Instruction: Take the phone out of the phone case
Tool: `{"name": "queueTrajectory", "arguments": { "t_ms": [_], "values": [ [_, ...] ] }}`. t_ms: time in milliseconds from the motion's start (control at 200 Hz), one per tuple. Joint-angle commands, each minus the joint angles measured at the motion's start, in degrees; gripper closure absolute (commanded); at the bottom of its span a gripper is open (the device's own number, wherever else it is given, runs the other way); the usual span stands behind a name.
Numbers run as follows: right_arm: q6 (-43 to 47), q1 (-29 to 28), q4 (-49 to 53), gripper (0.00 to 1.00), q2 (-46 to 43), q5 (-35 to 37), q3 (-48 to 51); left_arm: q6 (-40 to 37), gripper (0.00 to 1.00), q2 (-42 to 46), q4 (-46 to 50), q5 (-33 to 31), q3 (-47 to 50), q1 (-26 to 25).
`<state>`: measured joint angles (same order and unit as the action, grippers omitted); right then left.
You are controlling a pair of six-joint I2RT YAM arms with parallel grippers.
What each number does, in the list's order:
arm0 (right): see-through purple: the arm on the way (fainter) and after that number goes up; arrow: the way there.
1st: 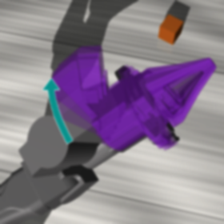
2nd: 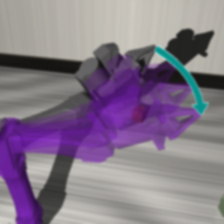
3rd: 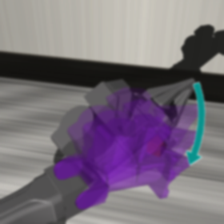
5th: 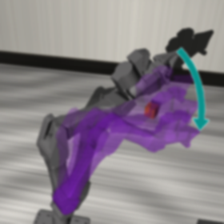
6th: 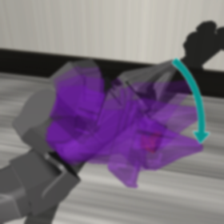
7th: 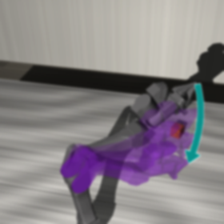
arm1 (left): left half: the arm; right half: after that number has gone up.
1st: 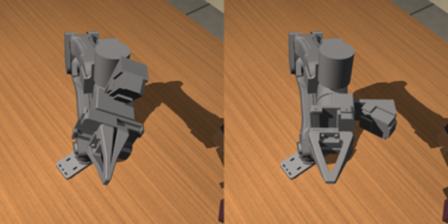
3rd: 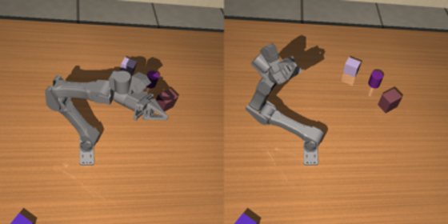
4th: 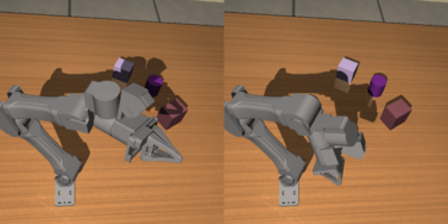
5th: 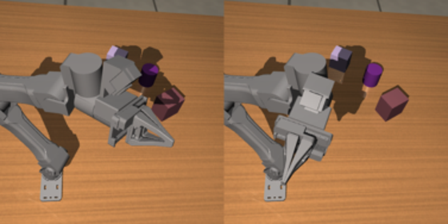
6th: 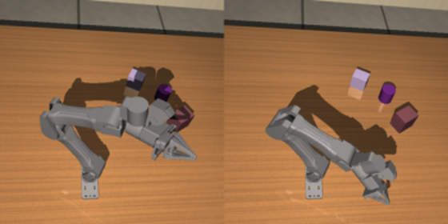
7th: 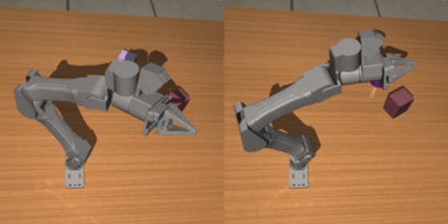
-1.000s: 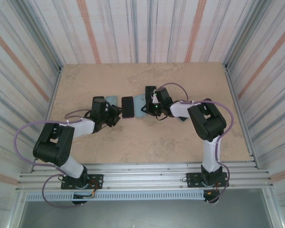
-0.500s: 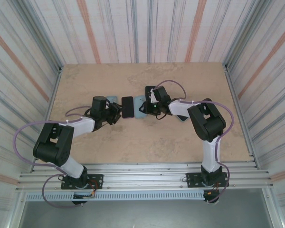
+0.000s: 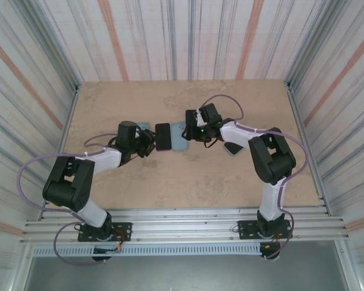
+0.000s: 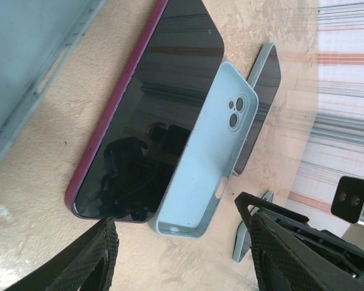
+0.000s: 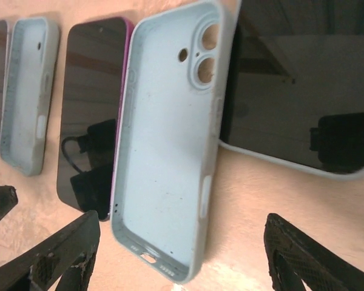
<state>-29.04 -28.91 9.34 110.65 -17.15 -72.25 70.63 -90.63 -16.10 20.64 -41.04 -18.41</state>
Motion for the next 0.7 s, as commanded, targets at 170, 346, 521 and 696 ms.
{"name": "queueTrajectory", "arguments": {
  "t_ms": [170, 346, 521, 696],
  "values": [
    [1.7, 1.6, 12.5, 0.22, 3.2, 13.5, -12.4, -3.1, 0.38, -0.1, 2.8, 2.6, -3.3, 0.4],
    [1.0, 1.4, 14.6, 0.16, 8.6, 17.7, -19.5, -5.5, 0.38, 0.8, 5.9, 4.2, -4.7, 0.4],
    [0.8, 0.5, 18.8, 0.11, 14.8, 22.4, -28.4, -8.1, 0.37, 2.3, 9.4, 5.5, -5.4, 0.3],
    [0.9, -0.3, 20.9, 0.10, 19.5, 24.6, -33.6, -9.5, 0.37, 3.7, 11.0, 6.4, -5.4, 0.3]
  ]
}}
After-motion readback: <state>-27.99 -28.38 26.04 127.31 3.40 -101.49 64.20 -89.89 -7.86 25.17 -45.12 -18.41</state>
